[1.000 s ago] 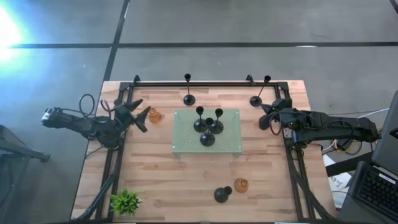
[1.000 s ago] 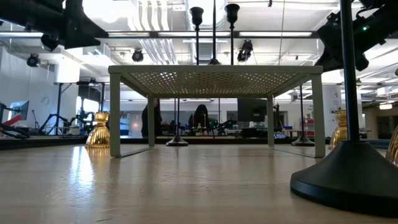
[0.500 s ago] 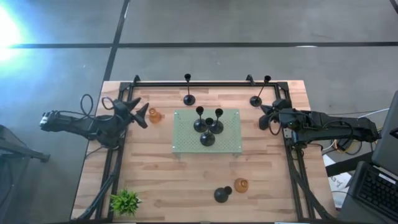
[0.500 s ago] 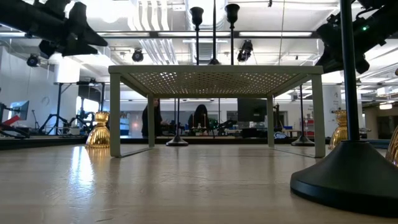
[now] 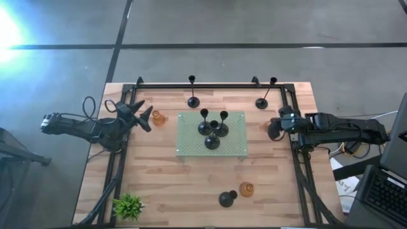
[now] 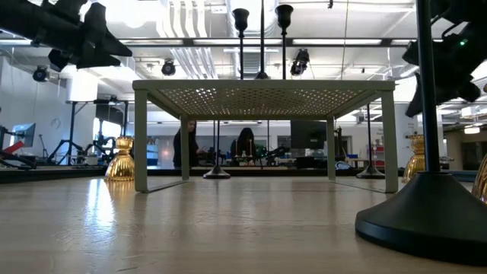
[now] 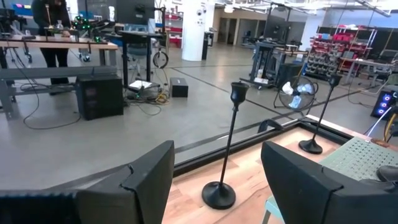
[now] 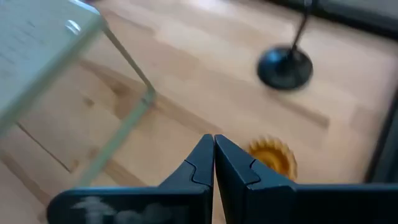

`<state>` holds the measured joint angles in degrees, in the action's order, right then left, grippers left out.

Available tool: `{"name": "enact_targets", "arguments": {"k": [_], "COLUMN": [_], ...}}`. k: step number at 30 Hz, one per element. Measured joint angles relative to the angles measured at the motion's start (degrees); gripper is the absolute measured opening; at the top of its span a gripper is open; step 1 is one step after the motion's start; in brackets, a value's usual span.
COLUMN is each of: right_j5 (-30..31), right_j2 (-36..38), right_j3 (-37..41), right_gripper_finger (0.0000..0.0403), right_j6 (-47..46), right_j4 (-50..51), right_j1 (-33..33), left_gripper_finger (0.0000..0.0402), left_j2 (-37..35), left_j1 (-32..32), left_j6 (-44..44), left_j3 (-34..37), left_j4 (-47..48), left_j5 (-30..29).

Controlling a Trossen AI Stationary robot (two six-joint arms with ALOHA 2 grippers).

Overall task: Pick & Place candle stick holders
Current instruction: Put the yellow glass on the shelf

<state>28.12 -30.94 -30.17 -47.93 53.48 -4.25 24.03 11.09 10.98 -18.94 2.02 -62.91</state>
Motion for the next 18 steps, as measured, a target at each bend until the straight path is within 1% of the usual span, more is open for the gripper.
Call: {"name": "enact_targets", "arguments": {"k": [5, 10, 14, 18], "right_j5": [-1.37, -1.81, -1.83, -4.52], "right_j2": [-3.18, -7.09, -9.36, -10.75], "right_j3": [0.46, 0.46, 0.48, 0.79], "right_gripper_finger": [0.0008, 0.0008, 0.0008, 0.0008], "right_j6": [-6.78, -10.05, -10.84, -12.94], "right_j4": [5.42, 5.0, 5.01, 5.04], "right_j1": [0.0, 0.0, 0.0, 0.01], "left_gripper_finger": [0.0245, 0.0245, 0.0245, 0.0245], "left_j2": [0.0, 0.01, 0.02, 0.07], "left_j1": [-0.02, -0.02, -0.04, -0.07], "left_j6": [-0.64, -2.67, -3.89, -3.61], "left_j3": [0.0, 0.0, 0.0, 0.0], "left_j4": [-0.42, -1.51, -1.6, -1.6], "left_j5": [0.0, 0.03, 0.02, 0.34]}}
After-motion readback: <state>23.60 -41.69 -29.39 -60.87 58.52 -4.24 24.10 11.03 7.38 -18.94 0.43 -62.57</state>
